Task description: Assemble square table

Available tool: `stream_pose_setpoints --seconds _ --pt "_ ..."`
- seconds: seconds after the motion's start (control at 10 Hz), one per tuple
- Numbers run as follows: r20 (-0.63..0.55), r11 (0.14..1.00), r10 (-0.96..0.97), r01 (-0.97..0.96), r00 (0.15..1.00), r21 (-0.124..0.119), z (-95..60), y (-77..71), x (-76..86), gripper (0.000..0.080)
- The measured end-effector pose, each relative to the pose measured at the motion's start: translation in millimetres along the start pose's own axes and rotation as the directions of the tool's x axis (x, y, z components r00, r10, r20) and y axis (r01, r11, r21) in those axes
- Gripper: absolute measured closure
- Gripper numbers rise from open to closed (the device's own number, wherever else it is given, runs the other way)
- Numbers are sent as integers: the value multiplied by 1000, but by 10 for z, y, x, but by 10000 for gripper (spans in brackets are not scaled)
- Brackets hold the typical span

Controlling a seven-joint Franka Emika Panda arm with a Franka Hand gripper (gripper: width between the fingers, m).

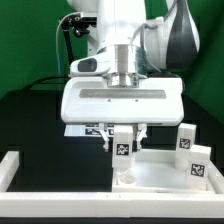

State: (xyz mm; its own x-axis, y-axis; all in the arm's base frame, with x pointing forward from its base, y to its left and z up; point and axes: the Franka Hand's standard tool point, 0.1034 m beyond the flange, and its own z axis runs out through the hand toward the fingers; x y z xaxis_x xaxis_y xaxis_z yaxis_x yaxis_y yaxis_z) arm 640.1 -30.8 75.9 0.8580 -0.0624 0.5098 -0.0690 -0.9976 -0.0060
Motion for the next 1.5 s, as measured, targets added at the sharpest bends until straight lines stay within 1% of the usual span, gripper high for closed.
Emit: stream_pose_setpoints --seconds 0.2,0.4,0.5,0.6,0.7,0.9,1.1,1.4,1.5 --pt "-3 1000 9 -9 1000 7 32 -75 38 515" --pt "-10 1000 9 -9 1000 8 55 -94 68 515" --pt "-8 1000 7 -7 1000 9 83 -122 48 515" --pt "6 1000 5 -5 1000 10 152 -145 -32 515" --pt "6 1000 10 -10 1000 11 197 -177 -49 515" --pt "-6 1000 5 -5 1000 11 207 -236 -25 515" --pt "-26 1000 0 0 1000 3 202 -236 0 515" --pt "-26 1000 1 -1 1000 3 202 -232 0 514" --pt "-26 1000 1 -1 1000 3 202 -232 0 346"
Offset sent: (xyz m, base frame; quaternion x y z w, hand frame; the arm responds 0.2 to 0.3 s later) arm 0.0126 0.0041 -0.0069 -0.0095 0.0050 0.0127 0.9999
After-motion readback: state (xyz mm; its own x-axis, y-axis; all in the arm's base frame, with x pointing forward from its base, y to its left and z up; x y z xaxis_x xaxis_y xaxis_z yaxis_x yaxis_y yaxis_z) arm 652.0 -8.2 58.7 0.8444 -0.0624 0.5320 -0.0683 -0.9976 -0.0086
